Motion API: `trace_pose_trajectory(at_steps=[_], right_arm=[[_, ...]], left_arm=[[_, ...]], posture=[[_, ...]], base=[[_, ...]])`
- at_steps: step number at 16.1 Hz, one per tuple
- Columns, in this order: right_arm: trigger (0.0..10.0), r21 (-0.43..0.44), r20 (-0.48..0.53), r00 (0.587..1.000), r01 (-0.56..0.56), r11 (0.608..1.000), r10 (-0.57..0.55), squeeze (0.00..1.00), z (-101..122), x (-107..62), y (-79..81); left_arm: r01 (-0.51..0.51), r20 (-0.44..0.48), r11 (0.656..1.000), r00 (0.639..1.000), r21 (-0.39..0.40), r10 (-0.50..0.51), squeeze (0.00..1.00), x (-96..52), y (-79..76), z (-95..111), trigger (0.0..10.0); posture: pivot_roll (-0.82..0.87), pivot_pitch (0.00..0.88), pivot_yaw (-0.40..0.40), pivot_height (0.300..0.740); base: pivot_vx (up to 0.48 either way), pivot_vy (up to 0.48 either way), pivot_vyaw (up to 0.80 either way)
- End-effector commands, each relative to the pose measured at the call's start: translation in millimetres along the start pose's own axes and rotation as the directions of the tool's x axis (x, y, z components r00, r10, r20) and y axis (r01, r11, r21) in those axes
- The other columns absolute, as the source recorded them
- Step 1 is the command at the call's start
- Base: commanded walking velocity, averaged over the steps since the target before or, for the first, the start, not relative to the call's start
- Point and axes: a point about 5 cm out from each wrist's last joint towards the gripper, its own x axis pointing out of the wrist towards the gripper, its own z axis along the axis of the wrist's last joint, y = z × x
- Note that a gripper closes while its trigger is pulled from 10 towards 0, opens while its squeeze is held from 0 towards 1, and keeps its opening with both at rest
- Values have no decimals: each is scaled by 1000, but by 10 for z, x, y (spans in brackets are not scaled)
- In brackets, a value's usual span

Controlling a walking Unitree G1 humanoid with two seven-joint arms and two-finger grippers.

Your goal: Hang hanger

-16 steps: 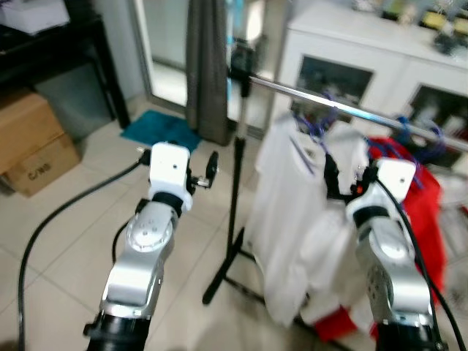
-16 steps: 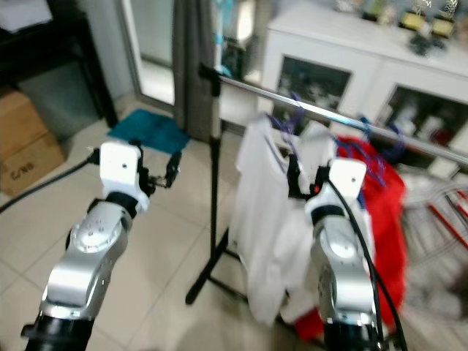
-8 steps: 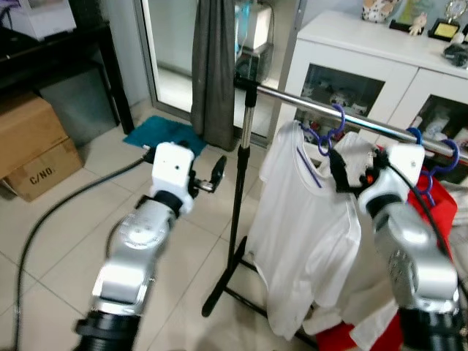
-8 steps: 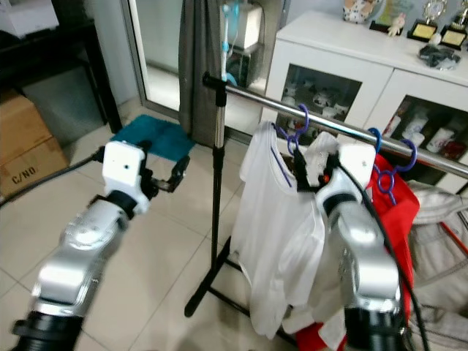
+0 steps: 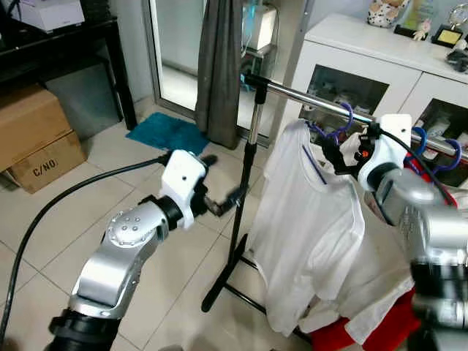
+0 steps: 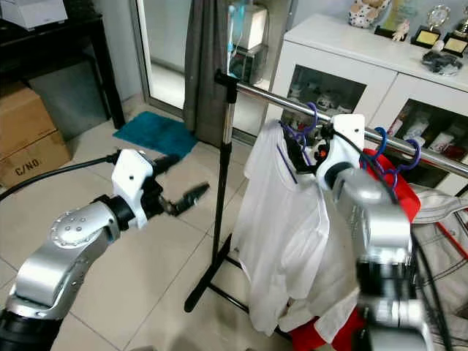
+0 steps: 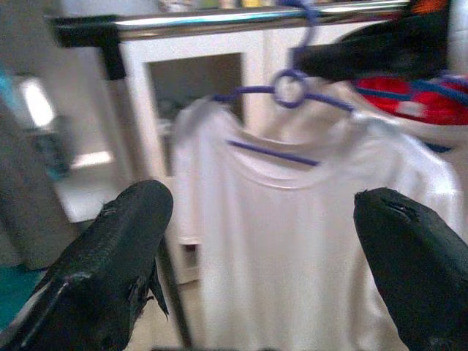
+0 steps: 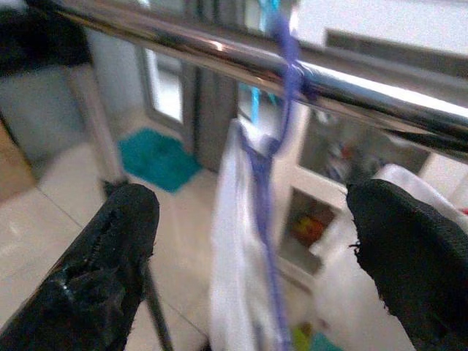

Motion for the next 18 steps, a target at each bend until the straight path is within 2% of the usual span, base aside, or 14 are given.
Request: trace_pose_trajectory(at_steps=[1, 4, 7, 8, 9, 12, 18], right_arm=[[10000, -4, -48, 999, 1, 1000, -1, 0, -21, 74, -52], [10000, 32, -81, 996, 29, 999, -26, 0, -35, 165, -123], [10000, 65, -91, 996, 8, 998, -2, 0, -27, 219, -128], [7059, 67, -101, 995, 14, 998, -8, 0, -36, 240, -148], [4627, 85, -115, 993, 35, 996, -25, 0, -47, 266, -190], [4275, 112, -119, 991, 66, 992, -52, 0, -23, 299, -259], [3490, 132, -134, 990, 66, 989, -48, 0, -25, 393, -246]], left_arm=[[76, 0, 997, 997, 10, -76, 0, 23, -94, 37, 10000], [124, -7, 992, 992, 4, -124, 0, 24, -162, 55, 10000], [126, -14, 992, 992, 2, -126, 0, 23, -161, 53, 10000], [131, -17, 991, 991, 2, -131, 0, 21, -160, 50, 10000], [132, -24, 991, 991, 6, -131, 0, 16, -158, 48, 10000], [134, -27, 991, 991, 5, -133, 0, 19, -161, 43, 10000], [142, -24, 990, 990, 3, -142, 0, 37, -180, 45, 10000]], posture=[[21, 0, -87, 740], [24, 0, -86, 740], [27, 0, -84, 740], [27, 0, -84, 740], [25, 0, -83, 740], [22, 0, -84, 740], [17, 0, -88, 740]], base=[[0, 0, 0], [0, 0, 0], [0, 0, 0], [0, 0, 0], [0, 0, 0], [0, 0, 0], [0, 0, 0]])
